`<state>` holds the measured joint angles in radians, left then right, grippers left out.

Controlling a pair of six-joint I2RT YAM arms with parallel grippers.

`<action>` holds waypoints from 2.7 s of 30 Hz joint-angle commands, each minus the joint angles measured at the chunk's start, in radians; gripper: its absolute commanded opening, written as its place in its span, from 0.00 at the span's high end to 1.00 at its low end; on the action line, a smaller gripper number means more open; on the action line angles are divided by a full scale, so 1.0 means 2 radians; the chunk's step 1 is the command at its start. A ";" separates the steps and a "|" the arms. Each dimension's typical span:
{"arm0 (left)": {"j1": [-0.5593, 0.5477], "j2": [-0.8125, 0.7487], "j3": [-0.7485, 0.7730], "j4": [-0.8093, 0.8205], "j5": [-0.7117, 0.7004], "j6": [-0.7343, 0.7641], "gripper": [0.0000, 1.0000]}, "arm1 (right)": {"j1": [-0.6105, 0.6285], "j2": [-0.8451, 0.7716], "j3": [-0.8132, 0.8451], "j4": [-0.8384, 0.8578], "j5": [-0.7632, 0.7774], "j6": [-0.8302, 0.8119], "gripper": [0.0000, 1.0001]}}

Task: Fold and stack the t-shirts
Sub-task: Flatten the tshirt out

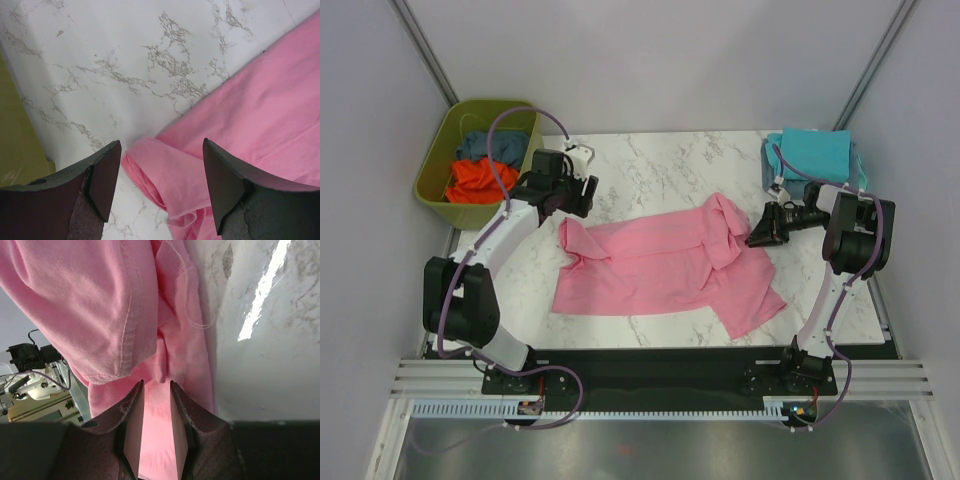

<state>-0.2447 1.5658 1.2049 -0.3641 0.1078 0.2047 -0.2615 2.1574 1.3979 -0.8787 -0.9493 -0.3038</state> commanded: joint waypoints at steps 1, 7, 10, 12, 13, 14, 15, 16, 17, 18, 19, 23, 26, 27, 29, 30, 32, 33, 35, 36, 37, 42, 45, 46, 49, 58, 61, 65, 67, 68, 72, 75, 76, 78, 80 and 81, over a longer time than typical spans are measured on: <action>-0.003 0.005 0.003 0.017 0.009 -0.016 0.26 | 0.003 -0.016 0.019 -0.012 -0.021 -0.023 0.65; -0.006 0.006 0.003 0.017 0.009 -0.017 0.26 | 0.011 -0.002 0.027 -0.012 -0.019 -0.023 0.65; -0.006 0.006 0.003 0.018 0.007 -0.016 0.26 | 0.014 0.004 0.033 -0.012 -0.019 -0.021 0.65; -0.006 0.006 0.003 0.018 0.006 -0.016 0.26 | 0.018 0.005 0.035 -0.011 -0.015 -0.021 0.65; -0.006 0.006 0.003 0.017 0.006 -0.016 0.26 | 0.019 0.006 0.037 -0.011 -0.015 -0.021 0.65; -0.006 0.006 0.004 0.018 0.006 -0.016 0.26 | 0.020 0.007 0.037 -0.011 -0.014 -0.021 0.65; -0.006 0.007 0.004 0.017 0.006 -0.016 0.26 | 0.020 0.008 0.038 -0.012 -0.014 -0.021 0.65; -0.006 0.007 0.004 0.018 0.005 -0.016 0.26 | 0.021 0.010 0.039 -0.011 -0.014 -0.021 0.65; -0.006 0.007 0.004 0.018 0.005 -0.015 0.26 | 0.022 0.010 0.039 -0.011 -0.015 -0.021 0.65; -0.006 0.008 0.004 0.018 0.005 -0.016 0.26 | 0.022 0.010 0.040 -0.011 -0.014 -0.021 0.65; -0.006 0.008 0.004 0.018 0.005 -0.016 0.26 | 0.022 0.010 0.039 -0.011 -0.014 -0.021 0.65; -0.007 0.009 0.005 0.018 0.005 -0.016 0.26 | 0.021 0.004 0.037 -0.011 -0.007 -0.028 0.65; -0.008 0.012 0.006 0.019 0.007 -0.017 0.26 | 0.020 -0.003 0.034 -0.011 -0.002 -0.033 0.65; -0.009 0.012 0.006 0.020 0.006 -0.017 0.26 | 0.020 -0.004 0.034 -0.012 -0.003 -0.034 0.65; -0.010 0.015 0.007 0.019 0.008 -0.017 0.26 | 0.017 -0.006 0.034 -0.011 -0.003 -0.034 0.65; -0.010 0.016 0.007 0.021 0.008 -0.019 0.26 | 0.017 -0.007 0.033 -0.011 -0.002 -0.033 0.65; -0.012 0.016 0.009 0.021 0.008 -0.019 0.26 | 0.016 -0.008 0.030 -0.011 -0.002 -0.034 0.65; -0.013 0.017 0.009 0.022 0.008 -0.019 0.26 | 0.016 -0.007 0.028 -0.011 -0.003 -0.034 0.65; -0.013 0.018 0.010 0.023 0.008 -0.018 0.26 | 0.016 -0.007 0.027 -0.012 -0.002 -0.035 0.65; -0.013 0.018 0.010 0.022 0.008 -0.019 0.26 | 0.016 -0.007 0.026 -0.011 -0.002 -0.036 0.65; -0.013 0.017 0.010 0.022 0.008 -0.019 0.26 | 0.016 -0.007 0.025 -0.011 -0.001 -0.037 0.65; -0.014 0.020 0.010 0.023 0.008 -0.019 0.26 | 0.013 -0.004 0.028 -0.011 0.002 -0.037 0.66; -0.016 0.020 0.010 0.024 0.007 -0.019 0.26 | 0.013 0.001 0.027 -0.011 0.002 -0.034 0.66; -0.016 0.020 0.010 0.023 0.007 -0.019 0.26 | 0.013 0.003 0.027 -0.011 0.001 -0.033 0.66; -0.016 0.020 0.010 0.023 0.005 -0.019 0.26 | 0.013 0.013 0.027 -0.011 0.002 -0.031 0.66; -0.016 0.019 0.009 0.023 0.004 -0.018 0.26 | 0.017 0.029 0.034 -0.026 -0.002 -0.038 0.66; -0.016 0.019 0.008 0.023 0.004 -0.018 0.26 | 0.018 0.028 0.034 -0.028 -0.002 -0.041 0.68; -0.017 0.019 0.008 0.023 0.002 -0.017 0.26 | 0.018 0.025 0.033 -0.029 -0.002 -0.044 0.89; -0.017 0.019 0.008 0.024 0.004 -0.018 0.26 | 0.019 0.024 0.034 -0.031 -0.002 -0.044 0.94; -0.017 0.019 0.009 0.023 0.004 -0.017 0.26 | 0.018 0.020 0.035 -0.034 -0.002 -0.046 0.95; -0.017 0.019 0.010 0.023 0.003 -0.015 0.26 | 0.018 -0.003 0.051 -0.055 0.007 -0.061 0.95; -0.017 0.016 0.009 0.022 0.001 -0.011 0.26 | 0.017 -0.028 0.080 -0.075 0.010 -0.072 0.95; -0.017 0.013 0.008 0.020 0.001 -0.008 0.26 | 0.016 -0.034 0.091 -0.087 0.006 -0.074 0.96; -0.017 0.007 0.002 0.013 -0.006 -0.003 0.26 | 0.016 -0.049 0.125 -0.101 -0.001 -0.071 0.96; -0.017 -0.007 -0.016 0.008 -0.010 0.003 0.27 | 0.014 -0.062 0.155 -0.112 -0.013 -0.062 0.96; -0.016 -0.012 -0.023 0.004 -0.016 0.009 0.30 | 0.014 -0.066 0.162 -0.114 -0.017 -0.058 0.96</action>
<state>-0.2729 1.5986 1.1919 -0.3550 0.1032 0.1989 -0.2287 2.1201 1.6363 -1.0622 -0.9245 -0.4053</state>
